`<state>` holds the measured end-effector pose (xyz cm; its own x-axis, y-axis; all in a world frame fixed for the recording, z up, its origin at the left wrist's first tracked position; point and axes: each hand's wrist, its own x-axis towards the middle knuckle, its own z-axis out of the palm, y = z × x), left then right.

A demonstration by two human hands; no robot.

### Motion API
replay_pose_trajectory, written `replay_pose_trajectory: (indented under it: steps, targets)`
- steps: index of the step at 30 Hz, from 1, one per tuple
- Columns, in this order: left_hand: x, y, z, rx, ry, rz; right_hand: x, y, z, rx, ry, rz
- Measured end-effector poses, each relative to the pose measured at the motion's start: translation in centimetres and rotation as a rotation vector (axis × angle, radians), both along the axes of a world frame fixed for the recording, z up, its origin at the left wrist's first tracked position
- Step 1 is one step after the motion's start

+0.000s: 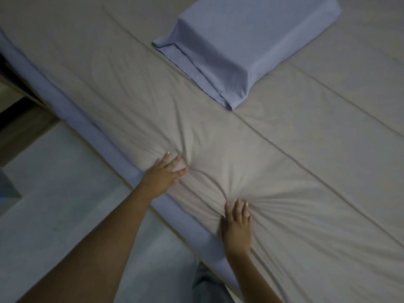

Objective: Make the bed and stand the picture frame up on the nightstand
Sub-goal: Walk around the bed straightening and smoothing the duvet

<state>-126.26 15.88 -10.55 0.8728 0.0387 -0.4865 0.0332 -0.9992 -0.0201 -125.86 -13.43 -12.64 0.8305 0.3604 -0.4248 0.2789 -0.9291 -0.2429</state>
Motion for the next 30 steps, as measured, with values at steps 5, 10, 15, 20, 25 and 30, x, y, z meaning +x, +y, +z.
replay_pose_trajectory:
  steps: [5,10,15,20,25,30]
  targets:
    - [-0.6,0.7,0.3,-0.201,-0.179,-0.176,-2.1,0.0,0.8,0.014,0.068,-0.028]
    - [-1.4,2.9,3.0,-0.221,0.003,-0.267,0.0,0.7,1.1,-0.184,0.255,-0.072]
    - [-0.8,11.8,8.6,-0.207,0.059,-0.237,2.3,8.3,6.3,-0.364,0.294,-0.121]
    - [1.0,25.4,13.5,-0.061,0.034,-0.204,1.1,21.6,14.1,-0.245,0.267,-0.312]
    - [5.1,37.4,16.3,0.000,0.056,-0.142,1.2,30.3,15.0,-0.181,0.268,-0.359]
    - [8.2,46.8,17.2,0.027,0.054,-0.098,4.0,39.3,16.0,-0.140,0.294,-0.357]
